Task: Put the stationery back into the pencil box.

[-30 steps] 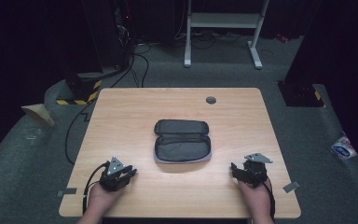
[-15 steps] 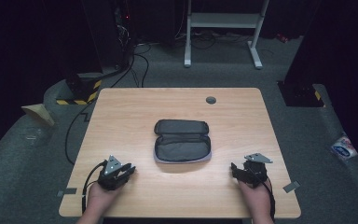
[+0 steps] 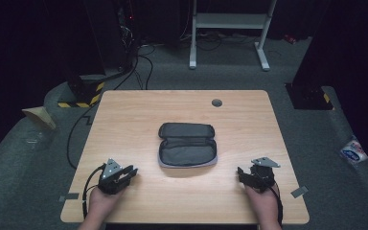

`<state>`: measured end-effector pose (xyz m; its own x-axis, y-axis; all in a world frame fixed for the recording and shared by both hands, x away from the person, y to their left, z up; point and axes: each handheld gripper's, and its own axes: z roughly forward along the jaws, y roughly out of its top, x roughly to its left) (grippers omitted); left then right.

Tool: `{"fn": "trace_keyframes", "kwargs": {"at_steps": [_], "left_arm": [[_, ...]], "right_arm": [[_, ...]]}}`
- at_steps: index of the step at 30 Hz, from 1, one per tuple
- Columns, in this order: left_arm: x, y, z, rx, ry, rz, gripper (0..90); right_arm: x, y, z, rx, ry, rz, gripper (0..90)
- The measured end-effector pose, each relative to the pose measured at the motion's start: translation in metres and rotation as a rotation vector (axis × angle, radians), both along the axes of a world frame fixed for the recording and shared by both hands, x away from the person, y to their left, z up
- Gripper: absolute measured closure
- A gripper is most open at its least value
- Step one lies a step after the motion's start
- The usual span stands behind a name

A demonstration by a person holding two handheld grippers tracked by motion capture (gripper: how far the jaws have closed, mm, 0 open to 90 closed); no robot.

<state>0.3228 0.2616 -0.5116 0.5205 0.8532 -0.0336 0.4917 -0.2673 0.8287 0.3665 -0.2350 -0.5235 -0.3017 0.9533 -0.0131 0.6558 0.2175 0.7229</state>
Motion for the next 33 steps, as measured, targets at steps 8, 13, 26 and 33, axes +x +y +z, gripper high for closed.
{"fn": "trace_keyframes", "kwargs": {"at_steps": [8,13,26,33], "left_arm": [[-0.009,-0.001,0.007,0.000,-0.049,-0.029,72.8],[-0.005,0.002,0.008,-0.019,-0.046,-0.017,72.8],[-0.003,-0.010,0.016,-0.028,-0.067,-0.028,72.9],[0.000,-0.018,0.020,-0.033,-0.074,-0.057,72.9]], "right_arm": [[0.000,0.000,0.000,-0.002,-0.001,0.003,26.6],[0.000,0.000,0.000,-0.002,-0.002,0.002,26.6],[0.000,0.000,0.000,-0.002,-0.002,0.009,26.8],[0.001,0.000,0.000,-0.005,-0.003,0.009,26.9]]}}
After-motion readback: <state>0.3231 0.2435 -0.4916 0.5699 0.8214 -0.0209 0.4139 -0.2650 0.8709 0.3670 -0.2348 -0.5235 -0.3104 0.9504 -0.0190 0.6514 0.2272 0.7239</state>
